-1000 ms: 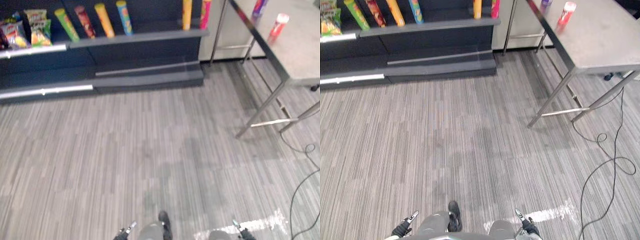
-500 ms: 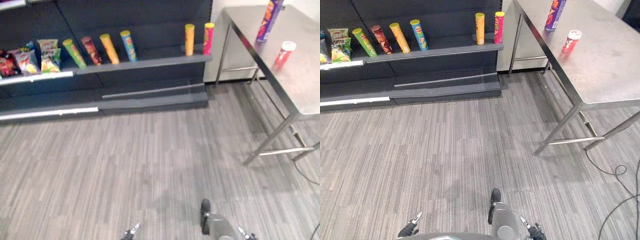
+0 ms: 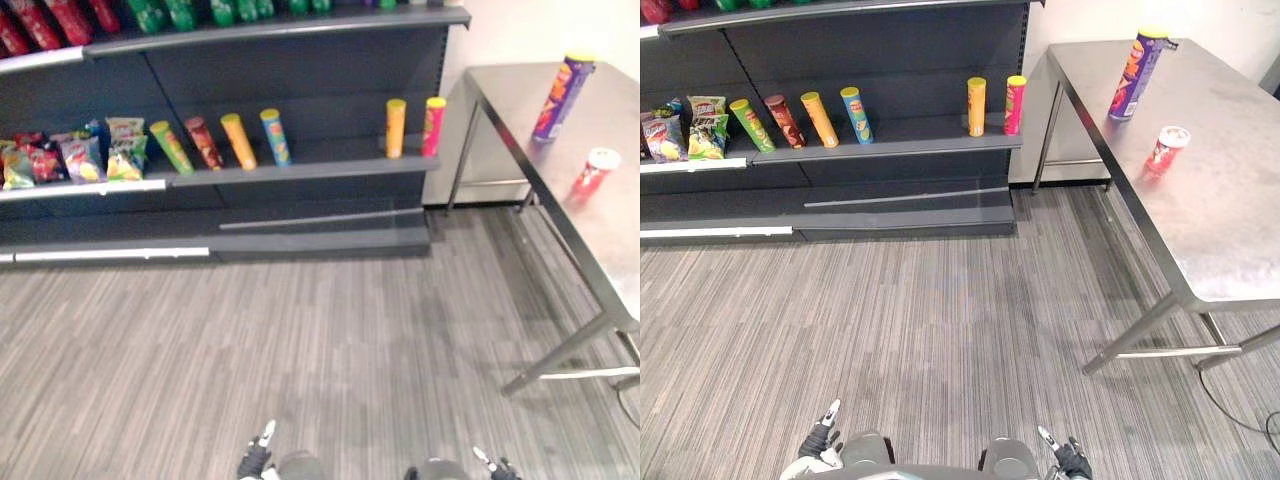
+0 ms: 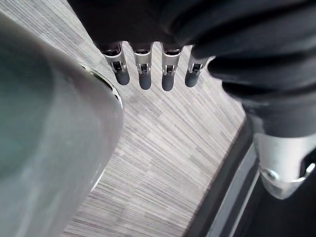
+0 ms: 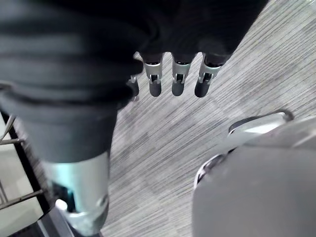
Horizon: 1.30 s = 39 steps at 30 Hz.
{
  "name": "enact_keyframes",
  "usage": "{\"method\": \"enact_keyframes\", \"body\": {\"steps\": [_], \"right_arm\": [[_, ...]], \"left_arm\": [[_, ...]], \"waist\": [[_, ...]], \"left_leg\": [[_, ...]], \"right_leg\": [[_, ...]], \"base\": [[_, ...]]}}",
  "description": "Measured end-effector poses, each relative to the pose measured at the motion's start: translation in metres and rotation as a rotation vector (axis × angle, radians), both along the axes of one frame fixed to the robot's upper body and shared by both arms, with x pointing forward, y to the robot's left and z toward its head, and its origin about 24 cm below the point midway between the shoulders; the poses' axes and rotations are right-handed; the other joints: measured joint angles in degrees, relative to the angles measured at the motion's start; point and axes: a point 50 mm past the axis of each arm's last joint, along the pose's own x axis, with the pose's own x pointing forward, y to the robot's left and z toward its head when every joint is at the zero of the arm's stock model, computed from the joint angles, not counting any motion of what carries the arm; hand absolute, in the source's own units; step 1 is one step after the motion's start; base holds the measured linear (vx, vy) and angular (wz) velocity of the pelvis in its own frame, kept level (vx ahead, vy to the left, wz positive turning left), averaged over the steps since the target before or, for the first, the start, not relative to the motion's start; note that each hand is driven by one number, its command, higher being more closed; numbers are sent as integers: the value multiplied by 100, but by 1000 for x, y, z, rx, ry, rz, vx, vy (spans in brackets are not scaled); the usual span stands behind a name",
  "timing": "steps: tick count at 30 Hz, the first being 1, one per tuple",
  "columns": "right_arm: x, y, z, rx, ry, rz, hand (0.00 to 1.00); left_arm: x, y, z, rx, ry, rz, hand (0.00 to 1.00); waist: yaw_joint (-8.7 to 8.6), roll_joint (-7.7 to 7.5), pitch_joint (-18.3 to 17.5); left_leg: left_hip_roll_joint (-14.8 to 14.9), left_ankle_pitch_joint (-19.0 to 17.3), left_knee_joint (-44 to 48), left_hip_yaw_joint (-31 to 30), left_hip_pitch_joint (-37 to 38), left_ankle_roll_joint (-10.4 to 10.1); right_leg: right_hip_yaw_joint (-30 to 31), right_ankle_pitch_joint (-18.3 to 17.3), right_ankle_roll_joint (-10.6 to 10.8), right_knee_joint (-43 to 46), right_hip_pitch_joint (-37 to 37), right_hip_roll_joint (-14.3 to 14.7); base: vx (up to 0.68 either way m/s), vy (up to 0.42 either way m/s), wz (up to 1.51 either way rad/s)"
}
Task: Put the gum and the chips on the shelf.
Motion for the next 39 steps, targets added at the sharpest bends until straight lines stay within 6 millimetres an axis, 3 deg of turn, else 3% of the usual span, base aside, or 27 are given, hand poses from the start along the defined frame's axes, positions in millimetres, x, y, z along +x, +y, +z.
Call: {"method": "enact_keyframes", "body": {"steps": [1,3,4,5,6,8,9,11,14,17,19,21,22,24,26,28,31,35,39], "right_arm": [[2,1,0,6,-9,-11,0],[6,6,0,17,-23,-9,0],[9,8,1,17,-32,3,0],[9,8,1,16,-33,7,0],[10,9,1,16,-29,20,0],[1,22,-4,60,-1,1,0],[-2,27,-6,80,8,-34,0],[-8,27,-8,96,28,-94,0],[-7,22,-8,93,27,-130,0],[-7,22,-9,94,32,-119,0],[-6,21,-8,91,28,-117,0],[3,15,-5,64,11,-56,0],[5,15,-5,59,10,-36,0],[8,16,-4,55,8,-6,0],[19,4,0,15,-19,18,0],[25,-2,3,-1,-27,30,0],[24,2,2,-8,-12,89,0],[19,1,1,-13,1,109,0],[12,-2,0,-13,15,86,0]], "left_arm": [[1,0,1,0,-8,7,0],[1,1,1,-3,-18,28,0],[-1,0,1,-1,-17,31,0],[-1,0,1,-2,-16,32,0],[-3,-1,0,-6,-13,41,0],[-8,7,0,17,2,40,0],[-10,11,0,24,12,39,0],[-12,16,-1,33,28,31,0],[-15,20,-2,55,59,-35,0],[-23,23,-3,75,107,-127,0],[-26,25,-4,84,130,-171,0],[-29,20,-5,85,145,-217,0],[-30,19,-5,82,149,-217,0],[-34,23,-5,86,156,-199,0],[-39,8,-10,36,180,-203,0],[-40,0,-11,22,183,-219,0],[-41,5,-10,21,183,-177,0],[-37,7,-9,21,159,-162,0],[-33,8,-8,21,155,-166,0]], "waist": [[48,-16,4],[97,-65,-17],[122,-57,-32],[132,-46,-38],[177,-76,-106],[156,-315,-377],[154,-414,-488],[78,-530,-584],[71,-510,-659],[104,-374,-584],[15,-328,-556],[-21,-241,-506],[-27,-239,-502],[-58,-345,-460],[3,9,-375],[-46,185,-246],[-6,90,-206],[-108,12,-164],[-134,16,-192]], "left_leg": [[-32,-46,-326,100,-59,33],[-251,26,-2172,112,-89,136],[-371,314,-3470,-11,35,151],[-381,353,-3677,-39,49,145],[-466,916,-3749,-25,95,98],[-683,588,-3548,200,30,136],[-777,365,-3383,232,-44,170],[-984,259,-3379,314,23,232],[-1111,175,-3488,582,361,358],[-1114,118,-3853,879,1141,454],[-1104,100,-4095,907,1554,481],[-1072,100,-4533,1050,2072,479],[-1067,99,-4602,1070,2148,476],[-1144,-7,-4673,1162,2322,290],[-944,-14,-5014,1193,2423,212],[-834,123,-5281,1353,2552,-30],[-743,145,-5369,1540,2733,-61],[-676,116,-5336,1572,2789,-120],[-704,-52,-5197,1747,2697,-212]], "right_leg": [[67,-16,52,-30,67,-55],[244,-90,300,-176,256,-256],[443,-195,487,-192,295,-358],[496,-218,528,-195,303,-368],[694,-292,668,-246,367,-486],[1065,-48,598,-773,540,-587],[1277,306,574,-1015,558,-643],[1494,688,635,-1128,591,-801],[1937,1350,688,-814,435,-916],[2049,1796,823,811,-245,-847],[1535,1622,672,1765,-668,-768],[407,830,408,2081,-1099,-718],[151,769,354,1903,-1158,-715],[-495,830,276,555,-1047,-624],[-545,872,220,-399,-751,-104],[-605,974,263,-527,-775,100],[-879,963,248,-607,-734,195],[-1019,796,80,-658,-649,153],[-1118,442,31,12,-1006,-118]], "base": [[294,240,-37],[337,353,-46],[260,299,-47],[369,454,-59],[414,396,-46],[486,368,-35],[425,328,-9],[397,329,-2],[390,252,-37],[249,115,-63],[204,-1,-43],[157,-82,-38],[143,-138,-28],[171,-193,-41],[137,-132,-75],[54,-102,-41],[-4,-111,-43],[-47,-34,0],[52,0,-13]]}}
